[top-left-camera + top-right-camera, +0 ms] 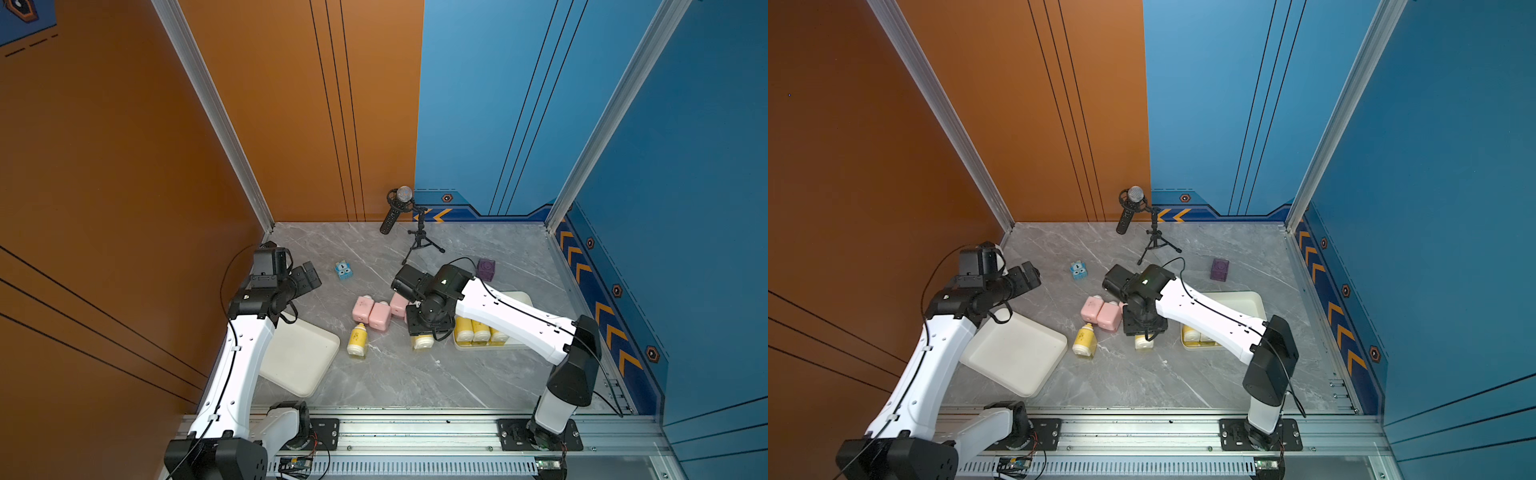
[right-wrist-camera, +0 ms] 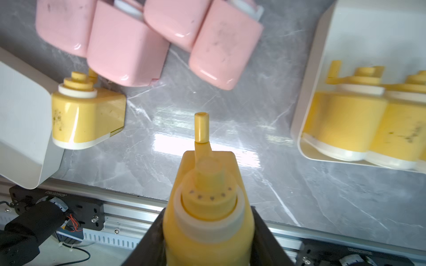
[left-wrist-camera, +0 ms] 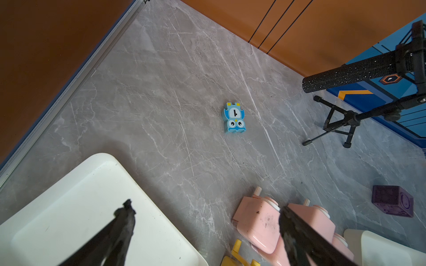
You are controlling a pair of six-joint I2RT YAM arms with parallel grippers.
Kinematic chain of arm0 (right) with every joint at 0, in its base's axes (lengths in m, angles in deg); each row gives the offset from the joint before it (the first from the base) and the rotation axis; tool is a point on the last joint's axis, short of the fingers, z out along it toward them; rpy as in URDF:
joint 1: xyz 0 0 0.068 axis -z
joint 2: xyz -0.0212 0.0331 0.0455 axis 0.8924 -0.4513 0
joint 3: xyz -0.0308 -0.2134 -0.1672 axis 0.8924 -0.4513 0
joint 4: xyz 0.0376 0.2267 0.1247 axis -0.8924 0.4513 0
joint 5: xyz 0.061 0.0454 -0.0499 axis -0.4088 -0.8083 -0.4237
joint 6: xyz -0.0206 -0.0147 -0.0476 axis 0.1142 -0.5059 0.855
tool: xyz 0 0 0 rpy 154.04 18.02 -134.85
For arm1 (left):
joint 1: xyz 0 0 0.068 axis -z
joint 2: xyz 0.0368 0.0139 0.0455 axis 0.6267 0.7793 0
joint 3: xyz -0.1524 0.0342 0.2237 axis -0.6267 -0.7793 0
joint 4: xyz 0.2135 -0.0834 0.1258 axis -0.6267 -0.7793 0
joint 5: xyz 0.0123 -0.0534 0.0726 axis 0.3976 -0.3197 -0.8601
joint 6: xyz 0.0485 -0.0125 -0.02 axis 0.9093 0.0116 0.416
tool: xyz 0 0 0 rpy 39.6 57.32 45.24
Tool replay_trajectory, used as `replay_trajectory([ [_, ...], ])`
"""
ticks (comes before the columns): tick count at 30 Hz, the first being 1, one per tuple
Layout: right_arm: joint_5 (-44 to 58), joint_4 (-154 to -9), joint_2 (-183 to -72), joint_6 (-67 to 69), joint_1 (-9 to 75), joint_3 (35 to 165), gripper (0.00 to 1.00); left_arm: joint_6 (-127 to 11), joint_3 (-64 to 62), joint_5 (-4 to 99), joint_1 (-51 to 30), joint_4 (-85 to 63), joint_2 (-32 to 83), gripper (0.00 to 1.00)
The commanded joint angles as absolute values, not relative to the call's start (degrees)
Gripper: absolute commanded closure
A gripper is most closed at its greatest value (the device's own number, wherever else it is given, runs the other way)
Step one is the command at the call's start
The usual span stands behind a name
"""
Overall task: Place the pencil sharpeners by color into the storage box
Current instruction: Pick up the pencil sharpener from the center of the board.
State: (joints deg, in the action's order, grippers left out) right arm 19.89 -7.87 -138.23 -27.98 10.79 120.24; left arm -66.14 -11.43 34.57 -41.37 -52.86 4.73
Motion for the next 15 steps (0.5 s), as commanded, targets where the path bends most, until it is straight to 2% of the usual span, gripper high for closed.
replay_trajectory([
  [1, 22.31, -0.64, -132.98, -19.66, 16.77, 118.56, 0.68, -65.98, -12.05, 34.67, -41.00, -52.21, 3.49, 0.02],
  [7, 23.00, 5.42, -129.01, -9.46, 31.75, 119.33, 0.68, -65.76, -12.03, 34.45, -40.50, -52.18, 3.68, 0.02],
  [15, 22.41, 8.41, -128.21, 1.08, 46.69, 119.33, 0.68, -65.40, -11.91, 35.36, -39.87, -52.21, 4.74, 0.02],
])
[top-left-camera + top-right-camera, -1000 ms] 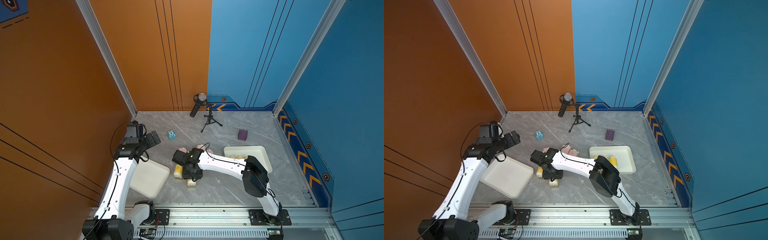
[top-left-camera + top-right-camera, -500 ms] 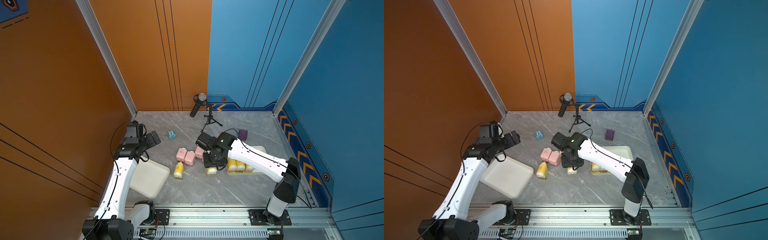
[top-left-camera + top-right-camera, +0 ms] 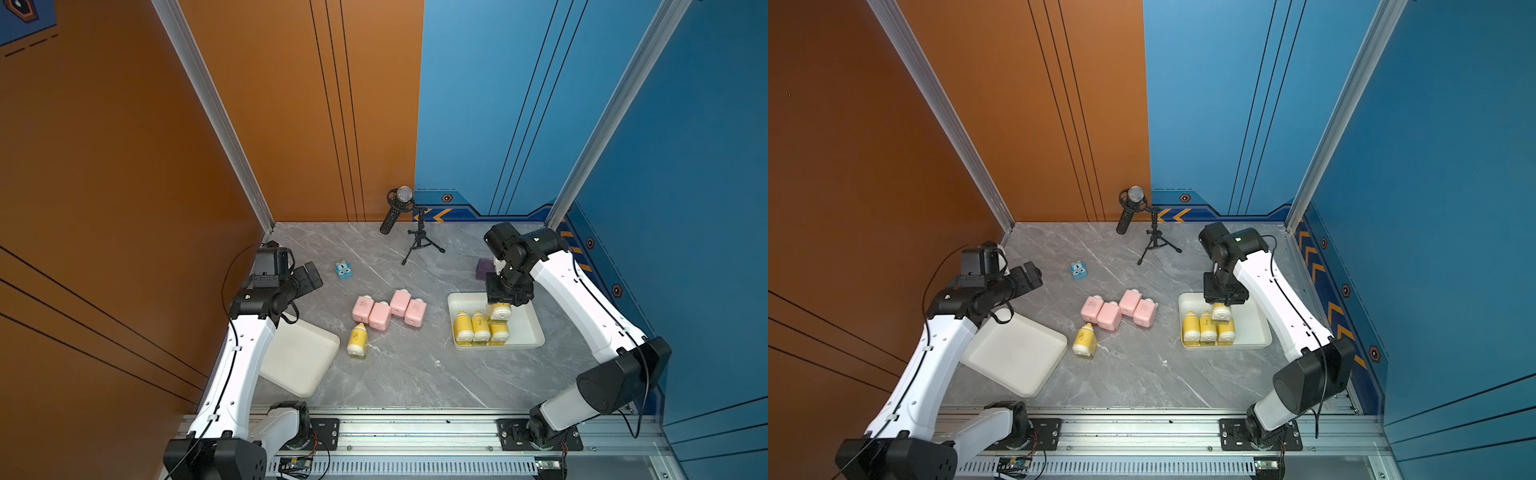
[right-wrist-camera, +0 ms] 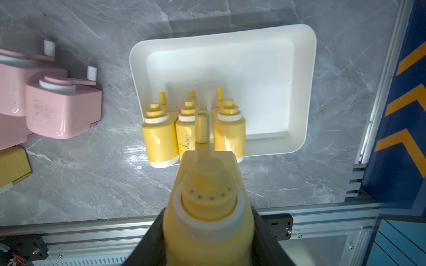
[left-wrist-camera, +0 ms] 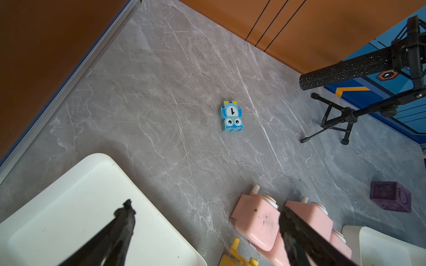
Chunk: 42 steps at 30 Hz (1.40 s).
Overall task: Place the pencil sharpeners by color into the storage box
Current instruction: Pick up the pencil sharpener from the center of the board, then place the pencil sharpener in the storage box.
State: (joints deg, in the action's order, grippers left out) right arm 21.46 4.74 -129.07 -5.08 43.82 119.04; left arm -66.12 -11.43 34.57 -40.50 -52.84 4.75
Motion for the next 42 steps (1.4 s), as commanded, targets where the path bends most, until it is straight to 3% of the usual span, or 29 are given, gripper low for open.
replay_trajectory([
  [1, 22.49, 8.43, -128.60, 2.01, 47.97, 119.15, 0.68, -65.28, -11.80, 35.41, -39.90, -52.30, 4.74, 0.02],
  [16, 28.38, 4.90, -136.67, 10.86, 57.29, 118.99, 0.68, -64.66, -11.55, 36.21, -39.75, -52.21, 4.48, 0.02],
  [42, 27.59, -8.68, -146.40, 15.80, 65.10, 107.63, 0.68, -64.04, -11.47, 36.28, -40.10, -52.22, 5.99, 0.02],
])
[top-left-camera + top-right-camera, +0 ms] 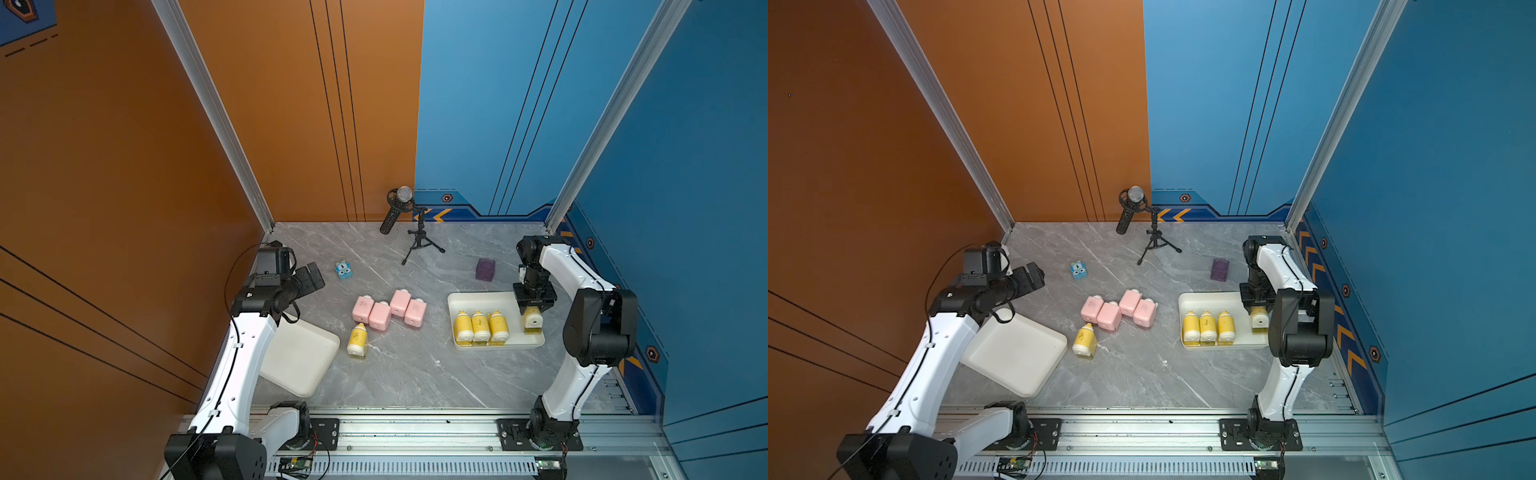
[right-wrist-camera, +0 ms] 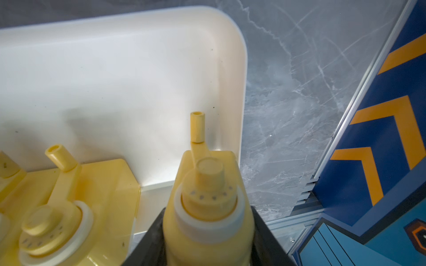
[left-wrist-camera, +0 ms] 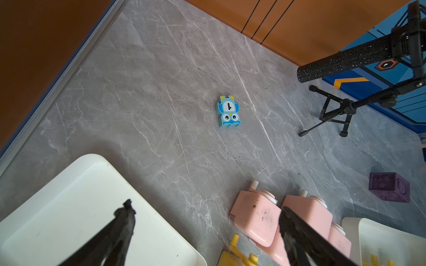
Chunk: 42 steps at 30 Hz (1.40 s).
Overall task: Place the pencil sharpeners by color into the storage box
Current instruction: Place the pencil sharpener in the storage box.
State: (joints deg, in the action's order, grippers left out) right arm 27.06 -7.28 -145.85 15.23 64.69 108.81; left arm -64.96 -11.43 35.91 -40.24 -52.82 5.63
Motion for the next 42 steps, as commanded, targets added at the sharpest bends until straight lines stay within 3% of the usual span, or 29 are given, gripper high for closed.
replay_trajectory([
  [1, 27.50, -9.17, -146.45, 15.79, 65.15, 107.23, 0.68, -64.04, -11.44, 36.26, -40.11, -52.22, 6.13, 0.02],
  [13, 27.30, -13.91, -145.99, 16.05, 65.80, 101.93, 0.66, -63.96, -11.49, 35.74, -39.72, -52.18, 6.32, 0.02],
  [27, 29.09, -14.00, -144.26, 15.62, 65.96, 99.75, 0.42, -63.95, -11.51, 35.37, -39.32, -52.15, 6.06, 0.02],
  [42, 30.71, -12.62, -138.91, 15.27, 65.43, 101.45, 0.39, -64.04, -11.56, 35.48, -39.24, -52.09, 5.88, 0.02],
])
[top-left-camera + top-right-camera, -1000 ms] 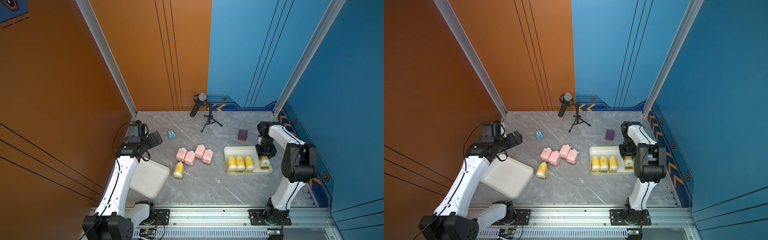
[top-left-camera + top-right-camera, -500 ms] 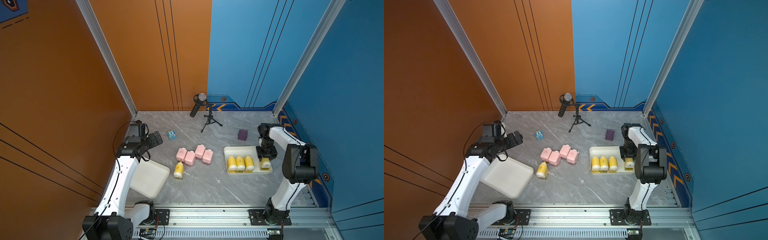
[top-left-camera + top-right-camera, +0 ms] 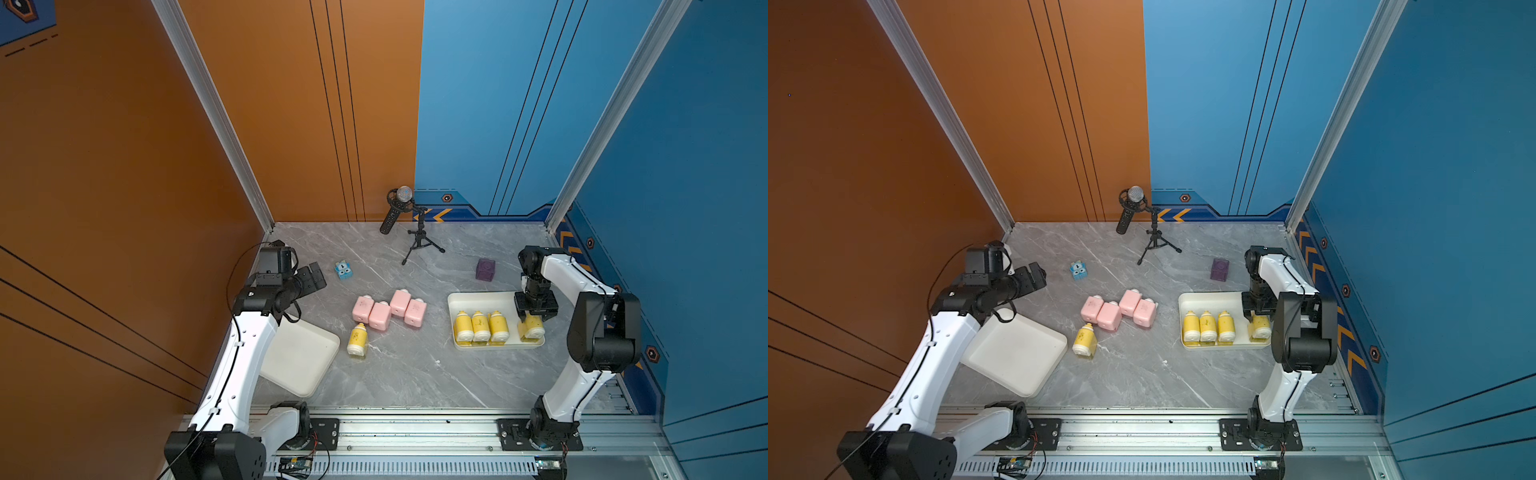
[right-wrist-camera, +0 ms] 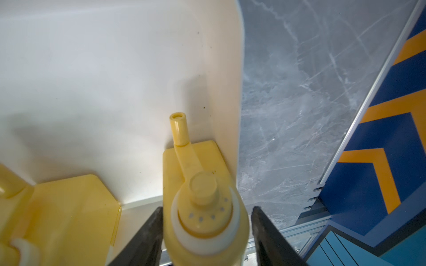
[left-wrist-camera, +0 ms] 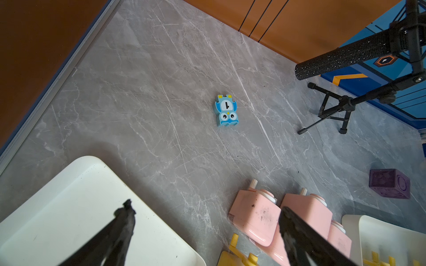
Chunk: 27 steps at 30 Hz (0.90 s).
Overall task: Place the pencil sharpeners by color into the storage box
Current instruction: Place the pencil sharpener in the storage box.
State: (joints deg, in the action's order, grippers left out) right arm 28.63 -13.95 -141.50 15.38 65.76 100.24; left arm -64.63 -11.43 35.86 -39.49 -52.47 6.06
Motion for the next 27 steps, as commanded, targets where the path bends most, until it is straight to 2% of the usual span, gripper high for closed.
replay_trajectory([
  [1, 30.75, -12.28, -138.34, 15.18, 65.14, 101.88, 0.39, -64.04, -11.66, 35.46, -39.23, -52.05, 5.88, 0.02],
  [12, 25.45, -8.75, -131.82, 10.92, 57.64, 110.21, 0.38, -64.22, -11.77, 35.19, -39.24, -51.78, 5.47, 0.02],
  [19, 20.69, -8.75, -128.14, 3.41, 48.54, 114.05, 0.40, -64.15, -12.34, 33.66, -38.88, -51.61, 5.09, 0.02],
  [27, 22.16, -11.45, -125.57, -9.03, 32.74, 113.60, 0.40, -63.69, -12.66, 31.96, -38.54, -51.35, 5.18, 0.02],
])
